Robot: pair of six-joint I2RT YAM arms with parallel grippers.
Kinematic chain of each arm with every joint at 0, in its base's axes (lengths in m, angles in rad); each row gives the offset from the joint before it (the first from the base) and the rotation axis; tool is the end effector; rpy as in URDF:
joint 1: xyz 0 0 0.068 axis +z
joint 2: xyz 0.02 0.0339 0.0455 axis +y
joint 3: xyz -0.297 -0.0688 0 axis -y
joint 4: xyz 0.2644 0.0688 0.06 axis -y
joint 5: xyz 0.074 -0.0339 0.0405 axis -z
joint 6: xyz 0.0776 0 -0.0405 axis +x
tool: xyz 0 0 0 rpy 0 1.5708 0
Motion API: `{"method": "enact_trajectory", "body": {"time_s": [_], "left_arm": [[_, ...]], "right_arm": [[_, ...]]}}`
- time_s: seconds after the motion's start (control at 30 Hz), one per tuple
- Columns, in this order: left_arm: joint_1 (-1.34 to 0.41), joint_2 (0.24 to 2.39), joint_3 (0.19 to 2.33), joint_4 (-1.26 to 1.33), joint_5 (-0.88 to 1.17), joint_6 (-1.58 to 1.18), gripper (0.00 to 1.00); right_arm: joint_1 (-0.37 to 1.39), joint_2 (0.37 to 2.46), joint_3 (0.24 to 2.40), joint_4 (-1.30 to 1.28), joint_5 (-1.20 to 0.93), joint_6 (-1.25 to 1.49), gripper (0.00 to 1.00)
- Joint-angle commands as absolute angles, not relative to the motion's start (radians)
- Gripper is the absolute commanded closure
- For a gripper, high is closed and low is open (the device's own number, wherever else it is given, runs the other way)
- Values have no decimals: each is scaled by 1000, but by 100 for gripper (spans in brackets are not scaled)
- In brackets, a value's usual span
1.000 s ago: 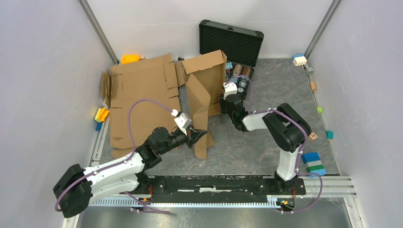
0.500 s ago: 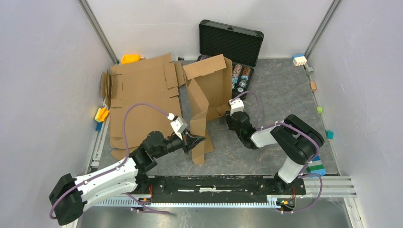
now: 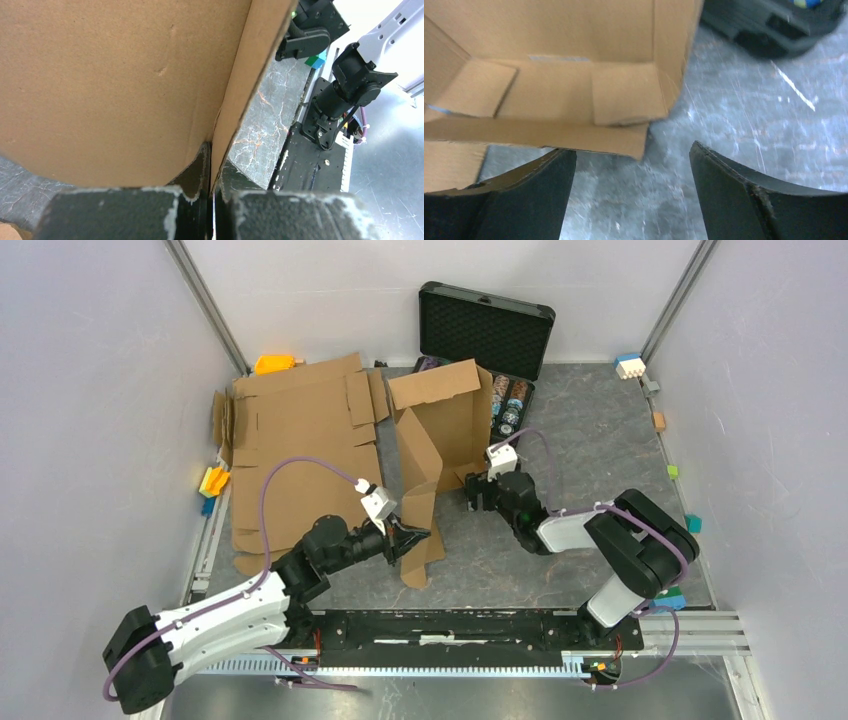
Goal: Fold the paper box
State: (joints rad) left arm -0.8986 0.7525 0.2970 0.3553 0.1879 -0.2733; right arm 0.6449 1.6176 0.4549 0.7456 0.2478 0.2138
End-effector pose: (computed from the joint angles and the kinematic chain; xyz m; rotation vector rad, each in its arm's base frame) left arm 0.1235 -0.1784 0.2390 0.6887 1.6395 -1.0253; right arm 0.2754 0.1834 0.1308 -0.2669 1.9697 0.3123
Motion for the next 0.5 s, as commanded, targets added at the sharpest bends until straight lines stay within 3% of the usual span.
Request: {"method": "enact_trajectory", "body": {"time_s": [0.0, 0.47], "left_arm": [[-902, 795, 314, 276, 186, -319, 97], [-902, 830, 328, 291, 184, -305, 97]], "right_arm": [[634, 1645, 579, 724, 209, 227, 5], [506, 1797, 692, 771, -73, 197, 2]]}}
